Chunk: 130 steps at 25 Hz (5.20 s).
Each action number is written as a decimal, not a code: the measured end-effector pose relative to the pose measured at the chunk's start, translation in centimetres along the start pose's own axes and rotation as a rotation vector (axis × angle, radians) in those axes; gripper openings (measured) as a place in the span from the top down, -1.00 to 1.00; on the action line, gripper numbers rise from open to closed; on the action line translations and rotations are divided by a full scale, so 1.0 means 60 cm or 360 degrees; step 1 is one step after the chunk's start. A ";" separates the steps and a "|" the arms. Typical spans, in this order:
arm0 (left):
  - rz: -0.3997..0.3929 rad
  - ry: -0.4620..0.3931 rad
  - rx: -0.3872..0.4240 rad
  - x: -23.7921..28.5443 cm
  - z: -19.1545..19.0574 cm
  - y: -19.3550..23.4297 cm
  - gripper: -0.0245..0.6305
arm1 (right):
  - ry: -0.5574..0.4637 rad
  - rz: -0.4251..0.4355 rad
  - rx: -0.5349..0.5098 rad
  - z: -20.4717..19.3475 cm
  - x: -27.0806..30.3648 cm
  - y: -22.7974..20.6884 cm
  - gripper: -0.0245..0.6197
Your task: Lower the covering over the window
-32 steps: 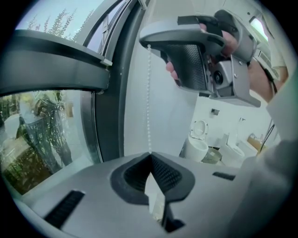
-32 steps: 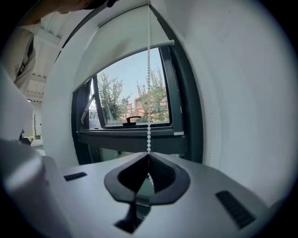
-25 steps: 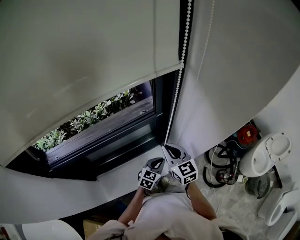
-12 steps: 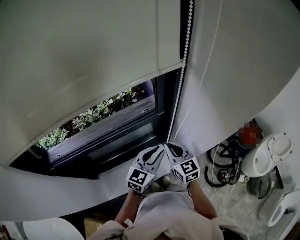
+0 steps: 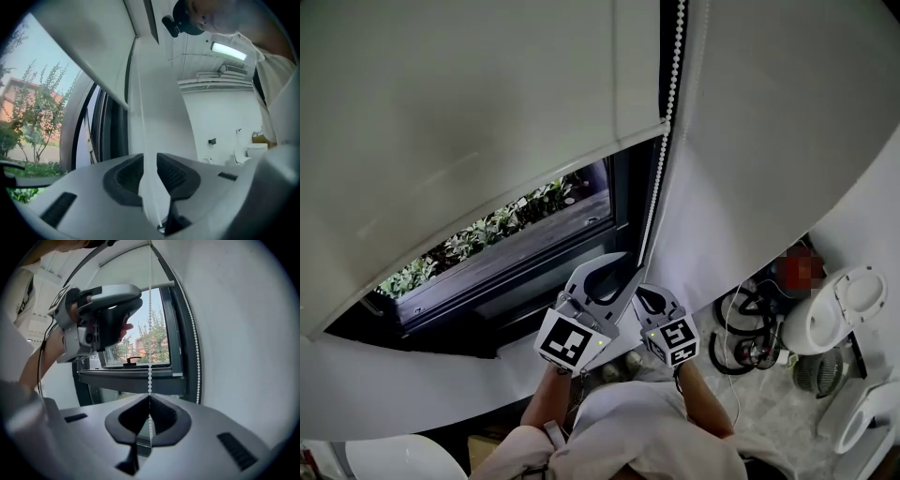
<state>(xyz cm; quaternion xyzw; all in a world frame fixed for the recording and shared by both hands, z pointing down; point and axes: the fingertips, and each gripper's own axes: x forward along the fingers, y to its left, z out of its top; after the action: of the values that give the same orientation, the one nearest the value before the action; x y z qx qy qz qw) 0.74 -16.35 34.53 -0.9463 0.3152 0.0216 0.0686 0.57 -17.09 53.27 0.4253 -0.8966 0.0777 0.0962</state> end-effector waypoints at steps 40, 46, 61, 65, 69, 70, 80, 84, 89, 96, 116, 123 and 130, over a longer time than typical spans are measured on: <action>0.0033 0.0221 -0.0091 0.049 -0.118 0.011 0.88 | 0.0509 0.0077 0.0115 -0.213 0.040 0.018 0.93; 0.0051 0.0265 -0.0107 0.044 -0.165 0.002 0.88 | 0.0632 0.0087 0.0145 -0.259 0.039 0.022 0.93; 0.0095 0.0416 -0.0120 0.032 -0.274 -0.017 0.88 | 0.0820 0.0126 0.0158 -0.366 0.045 0.020 0.93; 0.0101 0.0458 -0.0130 0.026 -0.297 -0.021 0.88 | 0.0839 0.0119 0.0133 -0.392 0.042 0.020 0.93; 0.0107 0.0464 -0.0126 0.020 -0.298 -0.024 0.88 | 0.0811 0.0108 0.0103 -0.383 0.033 0.024 0.92; 0.0106 0.0465 -0.0124 0.019 -0.297 -0.025 0.88 | 0.0787 0.0106 0.0096 -0.377 0.032 0.025 0.89; 0.0096 0.0449 -0.0126 0.012 -0.297 -0.034 0.88 | 0.0441 -0.0043 0.0057 -0.185 -0.025 0.006 0.65; 0.0095 0.0443 -0.0132 0.007 -0.295 -0.035 0.88 | 0.0181 -0.0131 -0.0026 -0.048 -0.061 -0.012 0.65; 0.0093 0.0431 -0.0142 0.002 -0.294 -0.037 0.88 | -0.0115 -0.0147 -0.0201 0.119 -0.095 -0.019 0.64; 0.0092 0.0421 -0.0140 -0.003 -0.293 -0.042 0.88 | -0.0416 -0.0077 -0.0350 0.286 -0.110 -0.003 0.64; 0.0121 0.0422 -0.0139 -0.001 -0.312 -0.045 0.88 | -0.0626 -0.0191 -0.0385 0.355 -0.075 0.007 0.90; 0.0122 0.0499 -0.0211 -0.005 -0.366 -0.056 0.88 | -0.0570 -0.0198 -0.0315 0.303 -0.056 0.002 0.91; 0.0103 0.0617 -0.0241 -0.010 -0.419 -0.069 0.88 | -0.0496 -0.0186 -0.0243 0.251 -0.038 -0.008 0.90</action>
<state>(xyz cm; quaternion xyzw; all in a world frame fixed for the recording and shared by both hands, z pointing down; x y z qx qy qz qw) 2.66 -16.32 59.97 -0.9246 0.3501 -0.1350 -0.0653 0.72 -19.00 38.14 0.4751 -0.8776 -0.0633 -0.0076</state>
